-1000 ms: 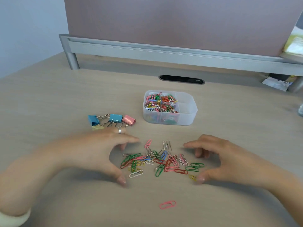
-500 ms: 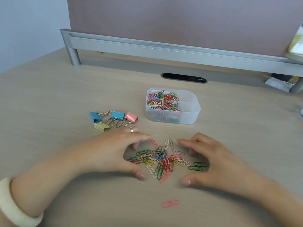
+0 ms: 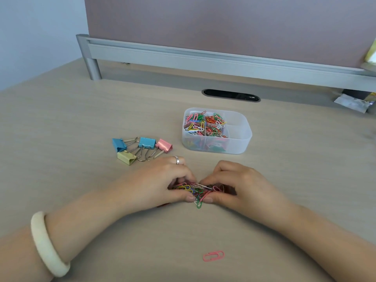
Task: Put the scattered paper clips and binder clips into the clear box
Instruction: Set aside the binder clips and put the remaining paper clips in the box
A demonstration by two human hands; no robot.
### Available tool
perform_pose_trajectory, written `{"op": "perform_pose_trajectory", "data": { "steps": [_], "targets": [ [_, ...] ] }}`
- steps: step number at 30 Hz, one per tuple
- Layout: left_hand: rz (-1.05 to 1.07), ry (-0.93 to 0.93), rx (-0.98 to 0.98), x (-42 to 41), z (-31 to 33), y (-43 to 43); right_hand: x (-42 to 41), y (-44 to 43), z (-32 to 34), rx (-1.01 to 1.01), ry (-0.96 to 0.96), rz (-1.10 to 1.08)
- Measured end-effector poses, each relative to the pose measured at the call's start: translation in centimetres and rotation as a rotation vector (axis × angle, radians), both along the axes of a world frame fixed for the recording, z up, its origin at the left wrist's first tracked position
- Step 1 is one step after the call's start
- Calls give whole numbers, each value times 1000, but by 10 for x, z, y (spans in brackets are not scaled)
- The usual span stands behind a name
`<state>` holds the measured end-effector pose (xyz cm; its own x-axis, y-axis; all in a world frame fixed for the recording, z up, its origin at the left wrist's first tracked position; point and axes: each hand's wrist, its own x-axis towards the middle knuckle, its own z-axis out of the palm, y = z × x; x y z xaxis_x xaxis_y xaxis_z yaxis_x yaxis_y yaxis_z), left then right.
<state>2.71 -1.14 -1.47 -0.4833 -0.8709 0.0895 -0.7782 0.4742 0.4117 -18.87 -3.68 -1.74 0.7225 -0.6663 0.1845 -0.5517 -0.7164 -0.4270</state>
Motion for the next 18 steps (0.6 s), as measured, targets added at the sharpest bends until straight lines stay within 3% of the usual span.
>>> {"op": "perform_pose_trajectory", "data": {
  "steps": [10,18],
  "targets": [
    [45,-37,-97,-7,-3,-1,5,-5,-1,-66,-26,16],
    [83,-28,-176,-8,-4,4,-8,-7,2,67,-132,-40]
  ]
}}
